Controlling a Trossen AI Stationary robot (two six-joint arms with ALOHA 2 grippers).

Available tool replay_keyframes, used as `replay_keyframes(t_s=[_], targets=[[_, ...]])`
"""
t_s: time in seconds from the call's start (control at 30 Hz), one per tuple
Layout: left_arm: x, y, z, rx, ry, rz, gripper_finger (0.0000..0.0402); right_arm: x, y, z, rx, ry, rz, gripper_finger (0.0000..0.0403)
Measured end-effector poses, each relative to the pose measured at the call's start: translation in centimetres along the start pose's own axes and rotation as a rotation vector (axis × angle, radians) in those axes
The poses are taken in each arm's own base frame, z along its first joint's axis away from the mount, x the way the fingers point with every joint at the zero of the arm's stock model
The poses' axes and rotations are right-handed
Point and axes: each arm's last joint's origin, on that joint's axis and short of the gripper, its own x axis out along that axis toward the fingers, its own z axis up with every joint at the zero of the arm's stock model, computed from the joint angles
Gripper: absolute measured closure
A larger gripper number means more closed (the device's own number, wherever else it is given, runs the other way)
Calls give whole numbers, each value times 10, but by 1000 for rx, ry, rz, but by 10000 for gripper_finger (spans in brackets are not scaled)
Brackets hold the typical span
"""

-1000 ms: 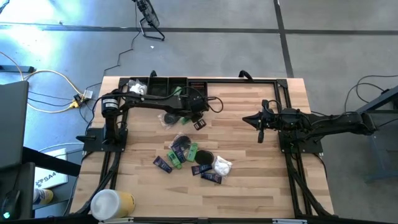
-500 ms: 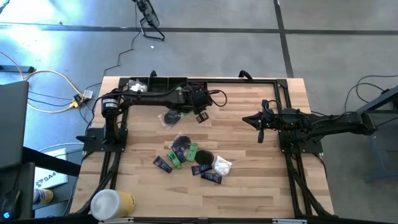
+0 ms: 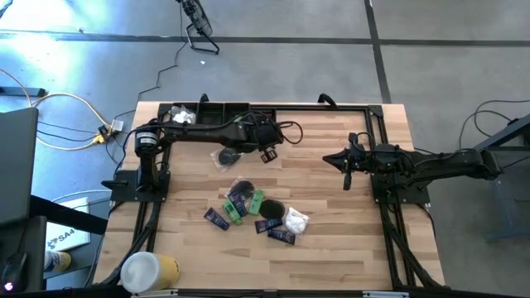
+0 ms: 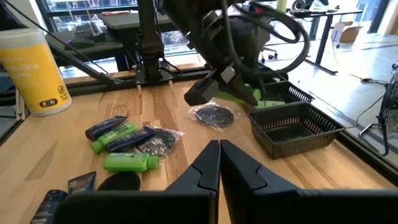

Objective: Pick & Place Travel size toiletries
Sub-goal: Put the shampoo into the middle right black bin

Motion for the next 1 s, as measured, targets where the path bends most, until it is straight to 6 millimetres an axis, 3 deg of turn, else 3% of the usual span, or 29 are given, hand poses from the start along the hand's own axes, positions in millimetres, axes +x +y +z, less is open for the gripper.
replay_keyframes(t_s=[0.33,0.73,0.83,1.0], targets=[[17,-9,-34,-3,112,34,302,0,0,3,3,-31,2,398],[-8,4,-64,-100,83,106,302,0,-2,3,-15,-36,-63,398],[-7,12,-64,-155,21,98,302,0,-2,3,-18,-36,-63,398],[-1,29,-45,-192,-114,99,302,0,-2,3,-15,-36,-59,398]])
